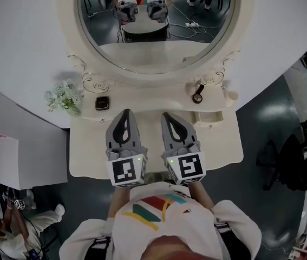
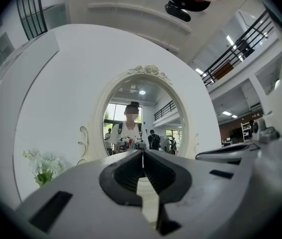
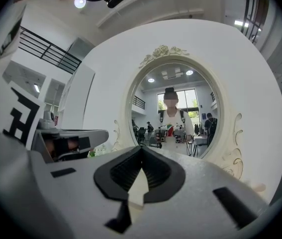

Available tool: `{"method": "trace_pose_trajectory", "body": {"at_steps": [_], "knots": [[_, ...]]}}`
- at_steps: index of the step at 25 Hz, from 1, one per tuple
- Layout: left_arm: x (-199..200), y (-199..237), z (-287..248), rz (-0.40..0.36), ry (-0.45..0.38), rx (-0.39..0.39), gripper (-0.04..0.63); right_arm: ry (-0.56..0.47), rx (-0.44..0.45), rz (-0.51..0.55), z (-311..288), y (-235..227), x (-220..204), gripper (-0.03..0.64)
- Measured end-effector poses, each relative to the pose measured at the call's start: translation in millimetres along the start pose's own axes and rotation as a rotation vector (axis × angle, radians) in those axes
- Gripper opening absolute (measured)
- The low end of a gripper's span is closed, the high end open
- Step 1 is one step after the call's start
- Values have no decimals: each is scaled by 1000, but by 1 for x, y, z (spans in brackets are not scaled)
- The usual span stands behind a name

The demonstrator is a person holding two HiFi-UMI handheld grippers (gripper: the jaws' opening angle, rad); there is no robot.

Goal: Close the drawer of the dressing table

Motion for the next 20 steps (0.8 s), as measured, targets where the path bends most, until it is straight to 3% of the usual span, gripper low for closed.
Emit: {"method": "trace_pose_trajectory", "body": {"at_steps": [15, 20], "knots": [[2, -27, -15, -1, 10, -16, 11, 34, 62, 3, 4, -13, -7, 2], [-3, -40, -18, 3, 35, -46, 10, 49, 43, 4, 7, -28, -14, 65]]}}
Point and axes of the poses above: the fingertips, and each gripper's own axes: z backward along the fingers, y to its left, x out of its top, the point moved 4 cm from there along z, backward along the fingers, and after that the axes turned 7 degrees about -x, right-handed, at the moved point
